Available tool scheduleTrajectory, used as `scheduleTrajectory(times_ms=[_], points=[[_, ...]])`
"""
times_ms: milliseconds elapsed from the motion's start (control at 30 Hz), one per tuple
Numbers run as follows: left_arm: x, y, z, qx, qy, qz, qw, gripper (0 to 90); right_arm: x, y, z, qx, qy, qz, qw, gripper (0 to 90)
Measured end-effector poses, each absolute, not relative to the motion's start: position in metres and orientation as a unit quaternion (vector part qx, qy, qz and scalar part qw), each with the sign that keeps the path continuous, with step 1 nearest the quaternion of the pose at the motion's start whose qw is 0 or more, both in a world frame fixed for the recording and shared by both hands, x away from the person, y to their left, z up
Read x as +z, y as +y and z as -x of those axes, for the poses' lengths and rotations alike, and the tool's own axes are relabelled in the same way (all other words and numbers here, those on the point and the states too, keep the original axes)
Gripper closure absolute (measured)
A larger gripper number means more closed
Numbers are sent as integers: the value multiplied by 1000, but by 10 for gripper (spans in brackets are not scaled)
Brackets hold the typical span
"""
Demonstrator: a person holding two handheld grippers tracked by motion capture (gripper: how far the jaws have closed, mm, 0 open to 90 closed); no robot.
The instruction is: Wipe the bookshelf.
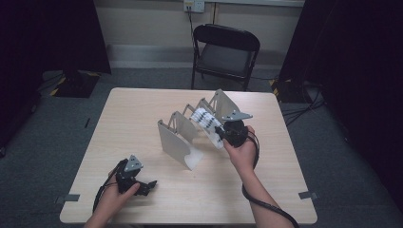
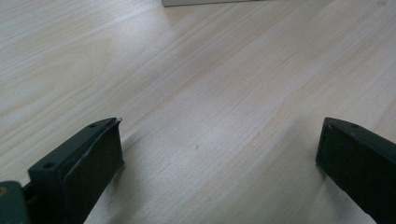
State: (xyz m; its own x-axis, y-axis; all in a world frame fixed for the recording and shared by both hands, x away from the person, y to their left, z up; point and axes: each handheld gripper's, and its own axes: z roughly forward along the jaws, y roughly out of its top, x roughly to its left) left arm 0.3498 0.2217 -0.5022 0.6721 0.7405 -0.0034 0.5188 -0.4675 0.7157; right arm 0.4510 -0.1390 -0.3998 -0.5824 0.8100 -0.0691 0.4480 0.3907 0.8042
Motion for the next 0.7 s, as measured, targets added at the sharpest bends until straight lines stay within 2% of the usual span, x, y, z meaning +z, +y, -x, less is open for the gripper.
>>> scheduleTrajectory(times_ms=[467, 600, 700], points=[[-502, 222, -350, 156, 374, -842, 356, 2, -458, -130, -453, 356, 811, -419, 200, 784], [-502, 222, -350, 156, 374, -842, 356, 1, -471, -127, -448, 358, 815, -416, 183, 707], [-502, 222, -350, 156, 374, -842, 356, 1, -476, -125, -443, 362, 822, -409, 160, 577]])
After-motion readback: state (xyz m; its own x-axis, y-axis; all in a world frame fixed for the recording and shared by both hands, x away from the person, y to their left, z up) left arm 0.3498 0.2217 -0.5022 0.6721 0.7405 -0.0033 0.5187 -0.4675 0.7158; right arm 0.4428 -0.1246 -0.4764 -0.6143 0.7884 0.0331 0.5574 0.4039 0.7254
